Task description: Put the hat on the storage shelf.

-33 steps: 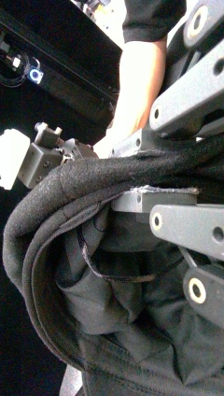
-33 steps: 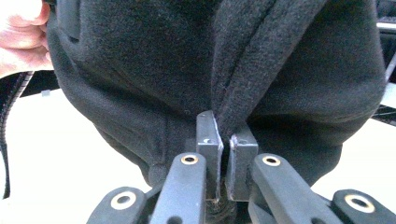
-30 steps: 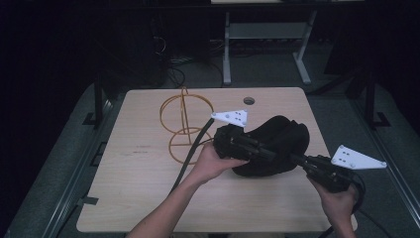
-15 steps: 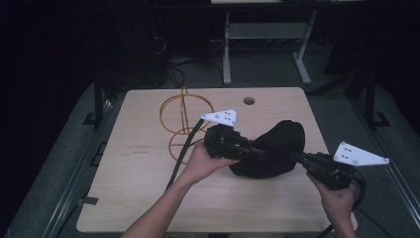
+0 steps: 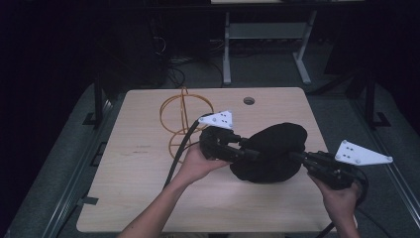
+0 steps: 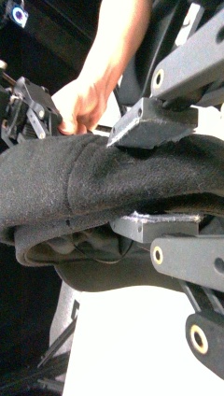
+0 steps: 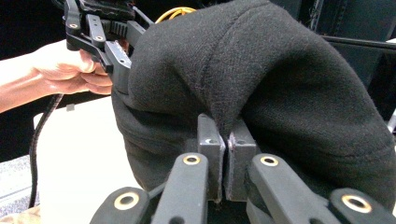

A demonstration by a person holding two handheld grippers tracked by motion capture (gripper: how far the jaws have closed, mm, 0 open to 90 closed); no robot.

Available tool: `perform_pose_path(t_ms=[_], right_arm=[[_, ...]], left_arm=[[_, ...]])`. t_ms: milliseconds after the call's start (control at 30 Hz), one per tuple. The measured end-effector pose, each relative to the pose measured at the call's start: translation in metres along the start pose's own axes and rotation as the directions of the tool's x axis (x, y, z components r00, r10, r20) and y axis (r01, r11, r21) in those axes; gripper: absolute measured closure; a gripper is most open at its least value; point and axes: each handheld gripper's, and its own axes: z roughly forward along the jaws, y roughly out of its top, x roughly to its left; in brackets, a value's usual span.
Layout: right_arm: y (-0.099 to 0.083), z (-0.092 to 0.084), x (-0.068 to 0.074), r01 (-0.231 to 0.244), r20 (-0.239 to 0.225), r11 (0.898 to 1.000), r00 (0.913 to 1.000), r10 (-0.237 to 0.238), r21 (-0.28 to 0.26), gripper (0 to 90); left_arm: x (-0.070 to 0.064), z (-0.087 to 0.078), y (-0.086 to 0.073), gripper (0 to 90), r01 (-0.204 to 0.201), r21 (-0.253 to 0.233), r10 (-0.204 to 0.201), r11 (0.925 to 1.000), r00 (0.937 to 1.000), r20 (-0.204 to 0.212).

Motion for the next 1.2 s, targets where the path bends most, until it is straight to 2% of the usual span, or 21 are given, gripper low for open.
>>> perform_pose_path(t_ms=[233,300,500,633,733,833,933,1200], right_arm=[[0.005,-0.001,-0.001,0.004,0.002,1.0,1.0,-0.004,0.007,87.5],[0.007,-0.002,-0.002,0.008,0.002,1.0,1.0,-0.008,0.008,87.5],[0.016,-0.004,-0.005,0.011,0.009,1.0,0.9999,-0.011,0.024,87.5],[0.023,-0.004,-0.008,0.01,0.008,0.999,0.9999,-0.011,0.038,87.5],[0.03,-0.003,-0.01,0.012,0.007,0.999,0.9999,-0.012,0.044,87.5],[0.037,-0.001,-0.011,0.014,0.003,0.998,0.9999,-0.014,0.054,87.4],[0.041,0.003,-0.013,0.016,-0.002,0.998,0.9999,-0.016,0.059,87.4],[0.052,0.011,-0.015,0.01,-0.017,0.998,0.9998,-0.009,0.061,87.3]], left_arm=[[-0.005,-0.009,-0.002,51.6,-0.035,0.015,0.035,0.9993,0.9975,-0.061],[-0.008,-0.012,-0.003,48.7,-0.039,0.016,0.04,0.9991,0.9953,-0.089],[-0.015,-0.019,-0.009,45.3,-0.058,0.055,0.065,0.9968,0.9893,-0.131],[-0.021,-0.025,-0.014,44.5,-0.06,0.057,0.067,0.9966,0.9878,-0.14],[-0.025,-0.031,-0.018,43.7,-0.071,0.063,0.08,0.9955,0.9844,-0.156],[-0.027,-0.037,-0.022,43.1,-0.064,0.056,0.073,0.9963,0.9844,-0.16],[-0.03,-0.044,-0.027,42.0,-0.074,0.064,0.085,0.9952,0.9794,-0.183],[-0.037,-0.057,-0.04,41.3,-0.068,0.083,0.084,0.9942,0.976,-0.201]])
